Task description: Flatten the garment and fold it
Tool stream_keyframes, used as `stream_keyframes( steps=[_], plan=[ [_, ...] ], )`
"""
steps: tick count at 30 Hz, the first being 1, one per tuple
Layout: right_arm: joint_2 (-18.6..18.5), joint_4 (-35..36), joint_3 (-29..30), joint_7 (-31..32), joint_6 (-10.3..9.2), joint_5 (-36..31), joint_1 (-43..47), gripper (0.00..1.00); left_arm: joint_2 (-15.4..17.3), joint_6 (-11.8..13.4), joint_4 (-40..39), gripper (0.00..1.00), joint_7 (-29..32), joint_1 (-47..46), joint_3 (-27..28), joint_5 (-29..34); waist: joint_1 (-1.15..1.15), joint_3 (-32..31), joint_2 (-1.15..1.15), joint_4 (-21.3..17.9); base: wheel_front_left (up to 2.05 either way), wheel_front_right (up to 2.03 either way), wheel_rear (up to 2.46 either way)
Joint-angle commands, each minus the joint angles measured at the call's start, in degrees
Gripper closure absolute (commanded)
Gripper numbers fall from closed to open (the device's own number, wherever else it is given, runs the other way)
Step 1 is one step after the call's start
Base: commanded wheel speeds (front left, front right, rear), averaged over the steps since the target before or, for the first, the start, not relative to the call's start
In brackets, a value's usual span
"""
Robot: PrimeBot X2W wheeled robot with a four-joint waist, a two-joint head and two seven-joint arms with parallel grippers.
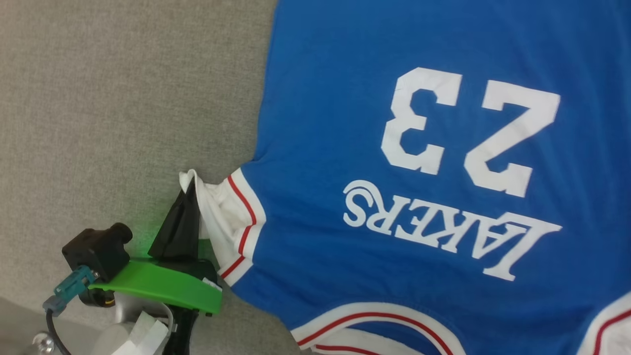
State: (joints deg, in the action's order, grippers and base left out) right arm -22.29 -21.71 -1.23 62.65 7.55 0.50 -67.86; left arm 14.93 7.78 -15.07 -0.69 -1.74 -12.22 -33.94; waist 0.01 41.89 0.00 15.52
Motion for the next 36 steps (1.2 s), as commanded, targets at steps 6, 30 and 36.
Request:
stream_keyframes(
  steps=[6, 30, 36],
  plan=[
    [0.3, 0.55, 0.68, 7.92, -0.06, 1.47, 1.97, 1.0, 0.57, 1.11, 3.08, 1.0, 1.36, 0.88, -0.38, 0.03, -0.01, -1.16, 0.0, 0.01, 0.0, 0.0, 0.0],
    [-4.4, 19.36, 5.71, -6.49, -0.06, 15.16, 32.61, 1.0, 3.92, 3.06, 6.24, 1.0, 6.86, 2.92, -1.89, 1.18, -0.01, -25.91, 0.0, -14.23, 0.0, 0.0, 0.0],
    [-0.78, 25.73, 7.44, -6.4, -0.06, 17.65, 50.89, 1.0, 4.59, 4.0, 6.11, 1.0, 7.5, 4.13, -1.24, 0.98, -0.01, -27.32, 0.0, -16.62, 0.0, 0.0, 0.0]
  ],
)
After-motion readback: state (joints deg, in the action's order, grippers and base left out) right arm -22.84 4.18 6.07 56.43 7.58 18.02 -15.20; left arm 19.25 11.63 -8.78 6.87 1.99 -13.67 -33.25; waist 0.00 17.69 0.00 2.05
